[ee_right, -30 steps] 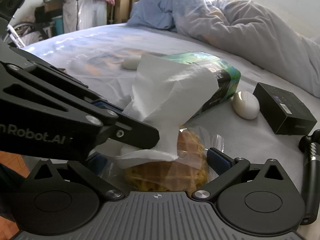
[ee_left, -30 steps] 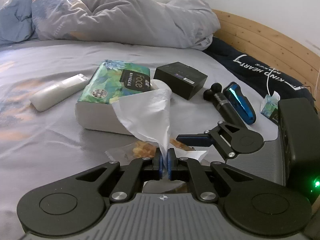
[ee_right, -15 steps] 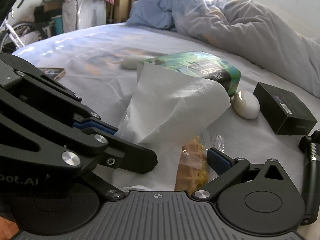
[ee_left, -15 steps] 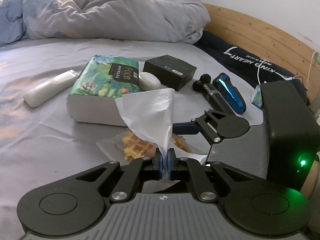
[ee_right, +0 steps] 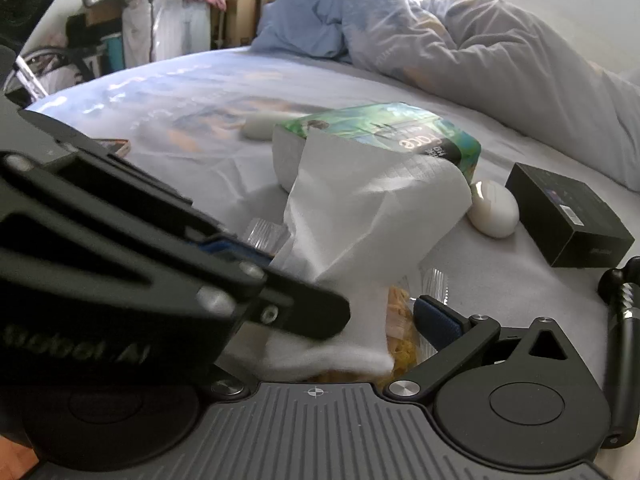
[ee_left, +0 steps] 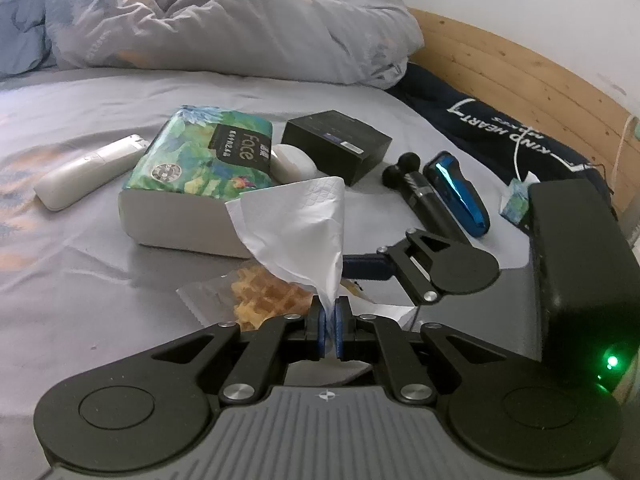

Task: Clean container
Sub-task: 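Wipe the tissue once more across the waffle wrapper with the left gripper, then lower the tissue onto the bed and open the left gripper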

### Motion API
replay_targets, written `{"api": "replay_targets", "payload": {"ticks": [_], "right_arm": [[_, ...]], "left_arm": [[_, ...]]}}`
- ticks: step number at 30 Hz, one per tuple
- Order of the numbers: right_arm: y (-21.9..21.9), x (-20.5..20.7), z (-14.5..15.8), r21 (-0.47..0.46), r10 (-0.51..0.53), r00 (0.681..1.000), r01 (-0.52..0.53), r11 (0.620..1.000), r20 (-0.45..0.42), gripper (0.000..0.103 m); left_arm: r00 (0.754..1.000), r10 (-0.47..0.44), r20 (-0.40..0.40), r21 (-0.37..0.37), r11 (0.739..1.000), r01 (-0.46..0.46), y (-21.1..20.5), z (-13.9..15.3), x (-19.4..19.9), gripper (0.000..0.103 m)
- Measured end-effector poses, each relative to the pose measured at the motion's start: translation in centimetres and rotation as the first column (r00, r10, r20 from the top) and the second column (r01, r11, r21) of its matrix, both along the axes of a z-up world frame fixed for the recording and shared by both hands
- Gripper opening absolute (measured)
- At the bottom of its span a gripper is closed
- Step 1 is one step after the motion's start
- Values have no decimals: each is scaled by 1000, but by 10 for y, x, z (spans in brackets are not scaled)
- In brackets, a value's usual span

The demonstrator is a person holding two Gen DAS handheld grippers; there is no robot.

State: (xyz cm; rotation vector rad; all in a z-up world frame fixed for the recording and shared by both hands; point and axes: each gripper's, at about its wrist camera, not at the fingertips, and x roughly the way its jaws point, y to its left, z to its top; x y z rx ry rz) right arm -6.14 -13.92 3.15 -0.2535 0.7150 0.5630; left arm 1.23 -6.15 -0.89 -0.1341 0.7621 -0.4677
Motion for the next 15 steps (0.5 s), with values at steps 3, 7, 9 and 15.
{"api": "replay_targets", "payload": {"ticks": [3,7,9,15], "right_arm": [[0,-1,0,-3,0,1000,0,1000,3,103],[0,-1,0,-7,2,1000,-2,1000,4,103],[0,-1,-1,-8,3,1000,-3,1000,4,103],[0,-1,-1,-15,8,1000,-7,1000,16,103]], "left_arm": [[1000,28,4,-4,1000,-28,2,1,3,9],[999,51,7,-6,999,-51,4,1,6,9],[998,55,10,-6,998,-55,5,1,5,9],[996,88,17,-1,996,-88,11,3,5,9]]}}
